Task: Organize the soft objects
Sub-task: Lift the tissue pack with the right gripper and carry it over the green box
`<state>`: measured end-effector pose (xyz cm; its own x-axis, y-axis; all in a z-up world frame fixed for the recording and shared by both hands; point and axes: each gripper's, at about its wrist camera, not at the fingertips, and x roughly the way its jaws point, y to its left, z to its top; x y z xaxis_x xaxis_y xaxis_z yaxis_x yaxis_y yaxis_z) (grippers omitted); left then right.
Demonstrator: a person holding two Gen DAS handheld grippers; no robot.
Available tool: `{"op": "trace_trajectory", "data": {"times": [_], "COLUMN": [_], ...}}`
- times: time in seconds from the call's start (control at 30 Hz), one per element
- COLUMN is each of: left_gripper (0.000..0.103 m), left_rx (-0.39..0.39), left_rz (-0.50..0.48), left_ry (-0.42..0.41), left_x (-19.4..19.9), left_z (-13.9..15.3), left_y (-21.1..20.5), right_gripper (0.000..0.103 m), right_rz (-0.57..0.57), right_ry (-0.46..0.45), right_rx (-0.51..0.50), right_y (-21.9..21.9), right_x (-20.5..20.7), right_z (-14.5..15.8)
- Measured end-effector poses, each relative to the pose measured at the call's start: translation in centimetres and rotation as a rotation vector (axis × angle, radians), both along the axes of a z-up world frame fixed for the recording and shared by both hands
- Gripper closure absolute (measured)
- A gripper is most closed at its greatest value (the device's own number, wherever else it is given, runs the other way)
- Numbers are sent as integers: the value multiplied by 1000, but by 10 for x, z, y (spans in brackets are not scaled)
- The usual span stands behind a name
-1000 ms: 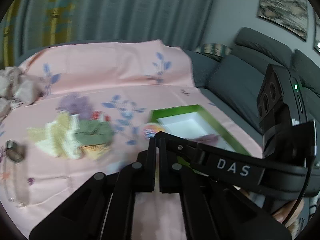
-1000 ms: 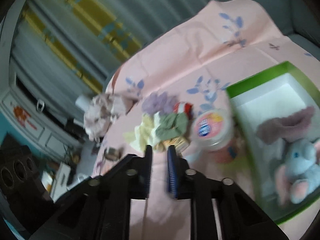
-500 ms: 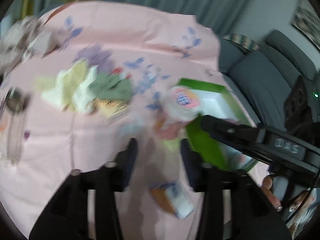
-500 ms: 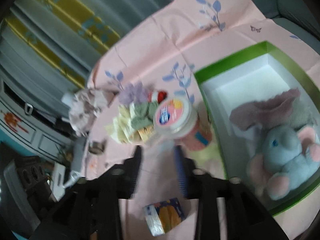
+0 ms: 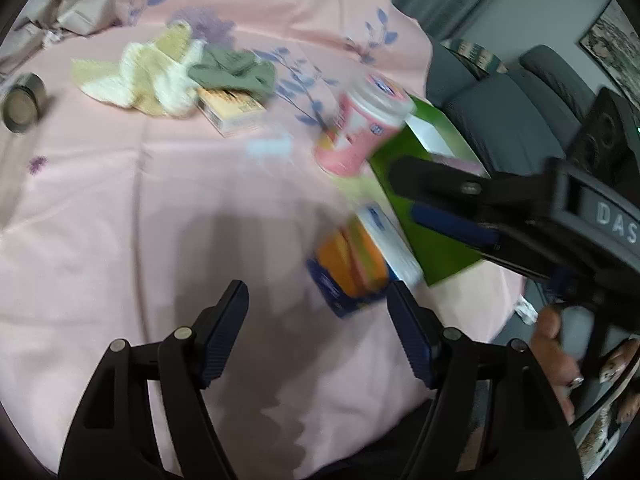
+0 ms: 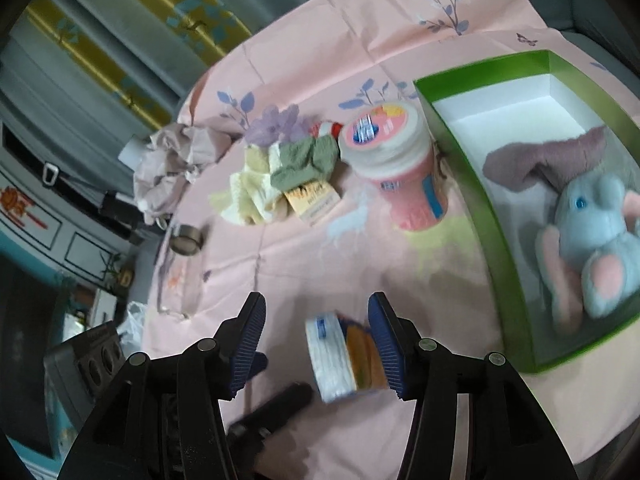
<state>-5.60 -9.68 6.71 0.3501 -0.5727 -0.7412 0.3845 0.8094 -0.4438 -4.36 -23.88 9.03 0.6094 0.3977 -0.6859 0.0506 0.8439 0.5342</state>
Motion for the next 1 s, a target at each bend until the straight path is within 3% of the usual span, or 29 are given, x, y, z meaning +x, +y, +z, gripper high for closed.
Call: {"op": "trace_trajectory", "data": {"times": [0.13, 0.23, 0.4, 0.47, 0.63, 0.83, 1.0], "left_gripper": [32, 32, 37, 53, 57, 58, 59], "left_rx": [-15, -31, -77, -123, -102, -67, -53], "left_rz": [-34, -27, -22, -52, -87, -155, -219], "left_ry": [29, 41, 79, 81, 7, -132, -199], "left_x": [-1, 4, 18, 19, 18, 23, 35], "left_z": [-14, -23, -32, -24, 7, 72, 92], "left_y": [-11, -13, -14, -18, -37, -86, -132], "right_gripper": [49, 62, 70, 70, 70, 70, 70], "right_rz": [12, 8, 3, 7, -25, -97, -219], "right_ry": [57, 105, 62, 43, -22, -186, -255], "right_rx": [-8, 0, 102, 142, 180, 207, 198], "right_y": [8, 9, -3, -7, -19, -56, -102], "right_x": [0, 5, 5, 3, -5, -20, -23], "right_z": [-20, -37, -41, -40, -22, 31, 63]}}
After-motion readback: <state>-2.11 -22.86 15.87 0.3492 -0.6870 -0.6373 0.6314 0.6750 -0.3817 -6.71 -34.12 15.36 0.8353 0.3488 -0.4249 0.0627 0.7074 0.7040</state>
